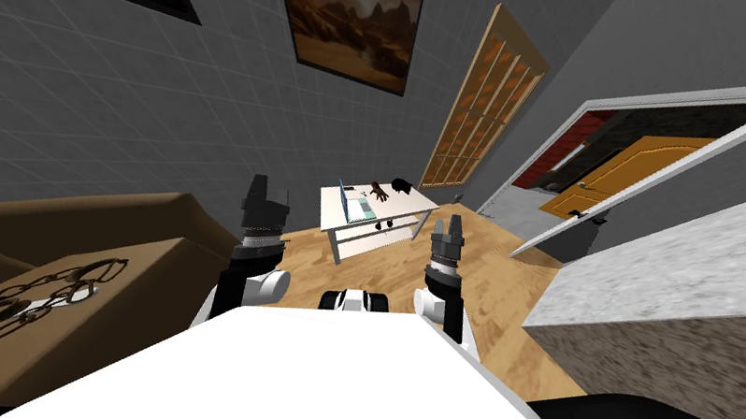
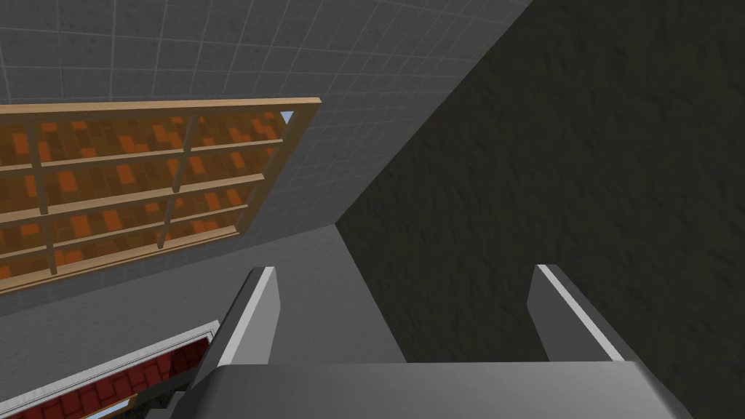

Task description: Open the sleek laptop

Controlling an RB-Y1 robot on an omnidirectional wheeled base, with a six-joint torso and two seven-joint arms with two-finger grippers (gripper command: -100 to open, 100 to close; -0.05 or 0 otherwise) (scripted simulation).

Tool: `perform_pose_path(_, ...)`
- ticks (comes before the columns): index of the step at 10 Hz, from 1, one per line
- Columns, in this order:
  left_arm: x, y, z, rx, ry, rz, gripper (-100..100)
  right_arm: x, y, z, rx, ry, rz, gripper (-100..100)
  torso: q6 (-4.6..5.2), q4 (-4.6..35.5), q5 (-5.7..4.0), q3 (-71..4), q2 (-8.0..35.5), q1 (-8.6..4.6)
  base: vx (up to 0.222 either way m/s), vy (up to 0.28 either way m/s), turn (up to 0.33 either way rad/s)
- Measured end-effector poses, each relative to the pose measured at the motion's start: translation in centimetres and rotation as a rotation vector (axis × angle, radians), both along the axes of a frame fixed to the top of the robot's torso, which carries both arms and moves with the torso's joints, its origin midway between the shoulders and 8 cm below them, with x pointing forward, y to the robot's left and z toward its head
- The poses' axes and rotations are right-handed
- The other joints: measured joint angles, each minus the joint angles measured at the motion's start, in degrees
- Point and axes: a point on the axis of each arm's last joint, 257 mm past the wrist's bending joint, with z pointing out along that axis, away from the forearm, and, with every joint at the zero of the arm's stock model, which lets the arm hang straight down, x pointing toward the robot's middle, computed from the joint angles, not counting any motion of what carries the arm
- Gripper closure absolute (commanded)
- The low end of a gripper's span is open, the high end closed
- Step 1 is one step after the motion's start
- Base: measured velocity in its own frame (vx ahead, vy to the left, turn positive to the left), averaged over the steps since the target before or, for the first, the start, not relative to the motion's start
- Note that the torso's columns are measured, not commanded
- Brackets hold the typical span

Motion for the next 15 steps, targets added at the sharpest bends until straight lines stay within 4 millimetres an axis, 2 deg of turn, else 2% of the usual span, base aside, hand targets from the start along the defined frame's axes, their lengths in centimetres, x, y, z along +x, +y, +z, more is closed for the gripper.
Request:
perform_pose_path(1, 0.0, 0.0, 0.0, 0.000, 0.000, 0.000, -100, 0.0, 0.0, 0.0, 0.000, 0.000, 0.000, 0, 0.00, 4.23, 0.00, -8.46, 4.23, 0.00, 0.015, -0.004, -0.013)
perform_pose_path(3, 0.3, -0.7, -0.6, 0.053, 0.022, -0.020, -100, 0.0, 0.0, 0.0, 0.000, 0.001, 0.000, 0, 0.00, 6.67, 0.00, -13.56, 6.65, 0.00, 0.024, -0.012, -0.018)
perform_pose_path(7, 1.5, -1.7, -2.5, 0.156, 0.098, -0.043, -100, 0.0, 0.0, 0.0, 0.000, 0.001, 0.000, 0, 0.00, 6.89, -0.01, -13.89, 6.81, -0.02, 0.054, -0.022, -0.035)
perform_pose_path(15, 5.0, -1.4, -7.6, 0.224, 0.282, 0.003, -100, 0.0, 0.0, 0.0, 0.000, 0.001, 0.000, 0, 0.00, 6.92, 0.00, -13.82, 6.92, -0.02, 0.065, -0.026, -0.038)
